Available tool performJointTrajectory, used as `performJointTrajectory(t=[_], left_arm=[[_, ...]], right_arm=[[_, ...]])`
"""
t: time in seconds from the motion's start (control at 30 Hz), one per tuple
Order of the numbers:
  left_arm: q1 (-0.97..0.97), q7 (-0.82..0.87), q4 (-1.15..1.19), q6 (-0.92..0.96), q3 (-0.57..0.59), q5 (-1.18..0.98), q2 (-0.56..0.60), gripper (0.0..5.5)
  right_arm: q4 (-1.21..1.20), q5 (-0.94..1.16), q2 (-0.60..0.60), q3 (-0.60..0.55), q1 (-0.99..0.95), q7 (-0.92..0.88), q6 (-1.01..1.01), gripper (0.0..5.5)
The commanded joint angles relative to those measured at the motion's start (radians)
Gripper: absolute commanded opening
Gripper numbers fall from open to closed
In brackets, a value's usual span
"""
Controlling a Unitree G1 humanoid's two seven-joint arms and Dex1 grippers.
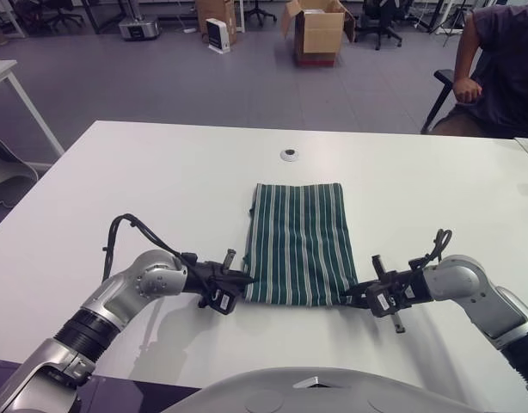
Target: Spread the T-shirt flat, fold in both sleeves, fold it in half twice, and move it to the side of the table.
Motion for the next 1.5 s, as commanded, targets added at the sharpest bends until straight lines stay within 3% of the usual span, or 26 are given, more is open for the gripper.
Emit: performJointTrajectory(t=[0.03, 0.1, 0.17, 0.27, 0.33, 0.43, 0.63, 0.8, 0.97, 1.07, 1.13, 1.23, 1.33, 1.43, 1.5], left_arm=[[0.067, -0.094, -0.065, 0.095, -0.014, -0.114, 0.039, 0.00], [0.144, -0.148, -0.191, 0.162, 0.005, -0.245, 0.107, 0.00], [0.249, -0.207, -0.395, 0.332, 0.038, -0.470, 0.203, 0.00], [0.258, -0.249, -0.589, 0.605, 0.114, -0.782, 0.288, 0.00], [0.161, -0.268, -0.593, 0.787, 0.159, -0.953, 0.279, 0.00], [-0.038, -0.305, -0.419, 0.962, 0.171, -1.029, 0.183, 0.00], [-0.297, -0.378, 0.112, 0.944, 0.102, -0.840, -0.057, 0.00], [-0.397, -0.305, 0.492, 0.831, 0.079, -0.650, -0.248, 0.00], [-0.420, -0.232, 0.604, 0.845, 0.180, -0.629, -0.323, 1.00], [-0.437, -0.161, 0.606, 0.872, 0.301, -0.660, -0.316, 1.56], [-0.415, -0.156, 0.500, 0.901, 0.346, -0.692, -0.325, 1.89], [-0.317, -0.252, 0.214, 0.976, 0.261, -0.745, -0.360, 2.49], [-0.234, -0.346, 0.092, 1.066, 0.131, -0.726, -0.328, 2.53], [-0.213, -0.326, 0.194, 1.070, 0.068, -0.611, -0.285, 2.53], [-0.245, -0.174, 0.430, 1.013, 0.095, -0.509, -0.273, 2.53]], right_arm=[[-0.099, 0.128, -0.042, -0.023, 0.019, 0.067, 0.141, 0.23], [-0.223, 0.319, -0.124, -0.083, 0.059, 0.137, 0.336, 0.22], [-0.312, 0.533, -0.240, -0.166, 0.091, 0.236, 0.528, 0.22], [-0.331, 0.717, -0.309, -0.241, 0.039, 0.312, 0.714, 0.22], [-0.228, 0.777, -0.274, -0.238, -0.104, 0.333, 0.830, 0.21], [0.008, 0.740, -0.151, -0.162, -0.353, 0.341, 0.945, 0.21], [0.525, 0.476, 0.124, -0.017, -0.678, 0.313, 0.856, 0.21], [0.763, 0.295, 0.258, 0.025, -0.708, 0.205, 0.716, 0.21], [0.916, 0.251, 0.355, -0.098, -0.741, -0.049, 0.635, 1.32], [0.890, 0.237, 0.343, -0.175, -0.715, -0.170, 0.570, 1.94], [0.757, 0.239, 0.314, -0.188, -0.631, -0.144, 0.561, 2.02], [0.525, 0.271, 0.284, -0.200, -0.497, -0.108, 0.616, 2.02], [0.487, 0.261, 0.299, -0.229, -0.489, -0.174, 0.659, 2.02], [0.437, 0.264, 0.295, -0.245, -0.464, -0.204, 0.693, 2.02], [0.390, 0.271, 0.300, -0.263, -0.430, -0.232, 0.705, 2.02]])
